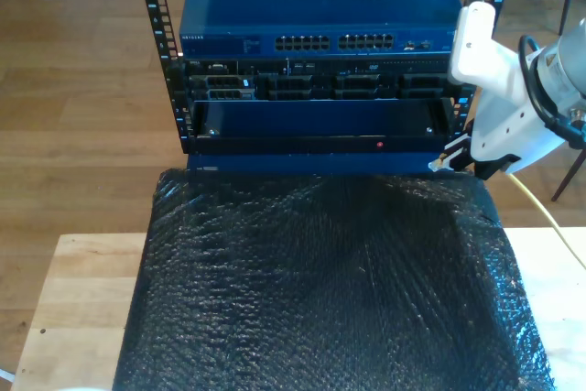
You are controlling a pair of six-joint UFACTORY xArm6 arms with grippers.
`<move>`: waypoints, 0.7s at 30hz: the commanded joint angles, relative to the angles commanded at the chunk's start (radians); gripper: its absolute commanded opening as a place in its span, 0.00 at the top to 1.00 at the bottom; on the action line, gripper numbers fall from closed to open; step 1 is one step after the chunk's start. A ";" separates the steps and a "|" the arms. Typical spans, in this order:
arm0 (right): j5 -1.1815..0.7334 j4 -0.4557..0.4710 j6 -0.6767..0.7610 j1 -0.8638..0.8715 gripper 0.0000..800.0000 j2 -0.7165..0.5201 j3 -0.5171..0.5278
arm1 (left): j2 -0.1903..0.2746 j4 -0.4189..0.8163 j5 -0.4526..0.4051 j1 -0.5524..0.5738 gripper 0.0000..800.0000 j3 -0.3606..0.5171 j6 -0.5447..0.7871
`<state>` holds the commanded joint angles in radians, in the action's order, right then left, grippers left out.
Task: Grab the cable and plug it in
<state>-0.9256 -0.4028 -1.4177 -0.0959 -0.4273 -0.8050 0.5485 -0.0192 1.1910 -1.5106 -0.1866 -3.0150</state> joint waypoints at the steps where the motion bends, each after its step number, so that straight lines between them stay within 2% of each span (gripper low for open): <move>1: 0.002 0.000 0.000 0.002 1.00 -0.002 0.005 | -0.002 0.000 -0.017 0.000 0.00 0.009 0.000; 4: 0.017 0.000 -0.002 0.002 1.00 -0.006 0.014 | -0.008 0.000 -0.080 0.000 0.00 0.043 -0.002; 9: 0.097 0.000 -0.002 0.000 1.00 -0.026 0.035 | -0.051 -0.002 -0.195 0.000 0.00 0.094 -0.002; 14: 0.143 0.000 -0.002 -0.005 1.00 -0.041 0.081 | -0.063 -0.018 -0.199 -0.003 0.00 0.091 -0.003; 21: 0.324 0.043 -0.005 -0.006 1.00 -0.064 0.146 | -0.063 -0.018 -0.199 0.000 0.00 0.091 -0.002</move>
<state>-0.6019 -0.3598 -1.4223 -0.1020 -0.4918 -0.6592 0.4856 -0.0376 0.9916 -1.5106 -0.0961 -3.0165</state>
